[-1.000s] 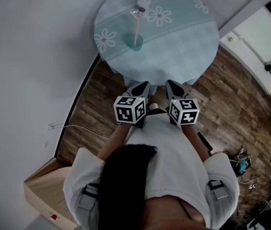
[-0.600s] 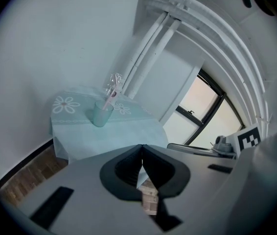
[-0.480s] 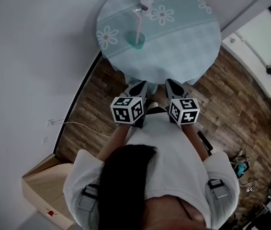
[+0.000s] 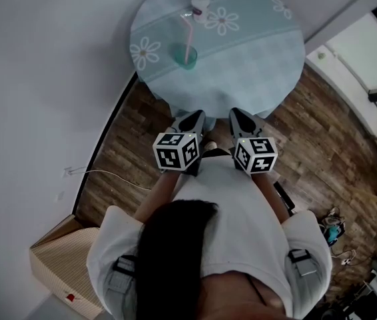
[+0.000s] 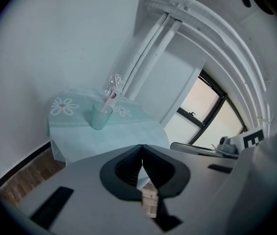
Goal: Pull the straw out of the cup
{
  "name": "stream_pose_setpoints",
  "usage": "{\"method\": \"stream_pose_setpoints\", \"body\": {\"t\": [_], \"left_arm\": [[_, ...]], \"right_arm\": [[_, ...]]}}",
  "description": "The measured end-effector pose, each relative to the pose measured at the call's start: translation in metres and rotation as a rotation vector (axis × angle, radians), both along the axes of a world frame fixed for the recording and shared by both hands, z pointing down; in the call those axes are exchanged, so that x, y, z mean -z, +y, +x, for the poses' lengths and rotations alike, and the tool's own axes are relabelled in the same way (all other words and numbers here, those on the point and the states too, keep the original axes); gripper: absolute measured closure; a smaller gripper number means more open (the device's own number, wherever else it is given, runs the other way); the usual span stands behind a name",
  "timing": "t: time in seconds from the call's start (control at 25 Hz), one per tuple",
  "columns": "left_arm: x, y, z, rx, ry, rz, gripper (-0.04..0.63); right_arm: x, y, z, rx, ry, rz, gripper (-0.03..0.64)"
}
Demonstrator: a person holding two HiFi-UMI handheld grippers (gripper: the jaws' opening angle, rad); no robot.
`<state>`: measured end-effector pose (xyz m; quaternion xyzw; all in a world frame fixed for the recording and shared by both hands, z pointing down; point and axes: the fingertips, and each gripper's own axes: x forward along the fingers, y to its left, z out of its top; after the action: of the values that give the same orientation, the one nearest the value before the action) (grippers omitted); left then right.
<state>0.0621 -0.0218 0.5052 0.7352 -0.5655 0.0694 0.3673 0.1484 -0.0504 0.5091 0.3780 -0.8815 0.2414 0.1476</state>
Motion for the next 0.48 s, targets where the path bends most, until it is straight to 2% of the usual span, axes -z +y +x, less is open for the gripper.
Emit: {"method": "stream_pose_setpoints", "body": {"t": [0.48], "left_arm": [[0.002, -0.025, -0.005, -0.017, -0.03, 0.003, 0.586]], "right_arm": [[0.002, -0.023, -0.003, -0.014, 0.0, 0.01, 0.581]]}}
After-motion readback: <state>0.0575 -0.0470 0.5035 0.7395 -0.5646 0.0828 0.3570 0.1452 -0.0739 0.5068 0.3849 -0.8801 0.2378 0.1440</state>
